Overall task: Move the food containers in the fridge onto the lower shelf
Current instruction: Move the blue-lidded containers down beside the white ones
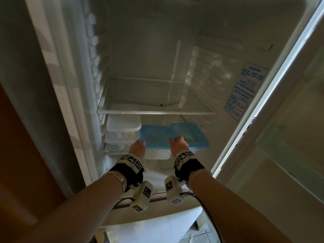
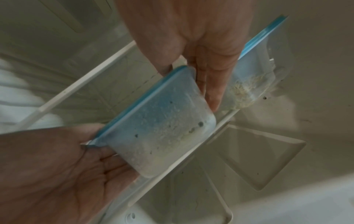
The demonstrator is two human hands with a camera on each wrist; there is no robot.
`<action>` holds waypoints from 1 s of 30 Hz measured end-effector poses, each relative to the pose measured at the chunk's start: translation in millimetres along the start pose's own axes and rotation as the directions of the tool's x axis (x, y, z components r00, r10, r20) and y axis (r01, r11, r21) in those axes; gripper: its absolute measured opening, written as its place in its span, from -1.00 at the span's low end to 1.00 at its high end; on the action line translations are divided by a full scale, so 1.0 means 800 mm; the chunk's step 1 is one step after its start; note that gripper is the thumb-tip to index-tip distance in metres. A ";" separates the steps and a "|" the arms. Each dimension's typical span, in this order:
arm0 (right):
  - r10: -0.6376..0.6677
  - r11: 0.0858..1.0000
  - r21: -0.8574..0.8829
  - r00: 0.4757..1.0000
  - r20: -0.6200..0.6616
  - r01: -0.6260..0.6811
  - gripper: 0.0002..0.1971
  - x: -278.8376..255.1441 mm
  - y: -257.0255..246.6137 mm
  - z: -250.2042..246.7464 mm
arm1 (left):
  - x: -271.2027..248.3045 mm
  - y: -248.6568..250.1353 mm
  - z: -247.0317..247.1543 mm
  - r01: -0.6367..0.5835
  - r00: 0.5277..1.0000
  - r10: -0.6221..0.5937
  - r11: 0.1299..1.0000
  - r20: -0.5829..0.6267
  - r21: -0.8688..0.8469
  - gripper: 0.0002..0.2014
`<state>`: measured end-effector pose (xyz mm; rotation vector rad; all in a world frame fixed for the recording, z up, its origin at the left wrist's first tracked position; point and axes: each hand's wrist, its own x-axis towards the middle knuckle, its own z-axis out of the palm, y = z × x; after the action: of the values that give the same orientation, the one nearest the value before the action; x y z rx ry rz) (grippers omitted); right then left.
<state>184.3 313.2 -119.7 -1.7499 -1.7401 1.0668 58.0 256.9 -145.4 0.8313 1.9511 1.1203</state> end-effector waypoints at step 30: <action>-0.245 0.841 -0.436 0.944 0.221 0.320 -0.43 -0.004 0.010 -0.009 | -0.008 -0.001 -0.011 -0.275 0.957 0.288 0.872 0.029 0.404 -0.57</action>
<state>195.0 310.9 -120.9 -1.6158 -2.4280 0.7069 53.8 247.6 -141.4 1.3650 2.1752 0.8968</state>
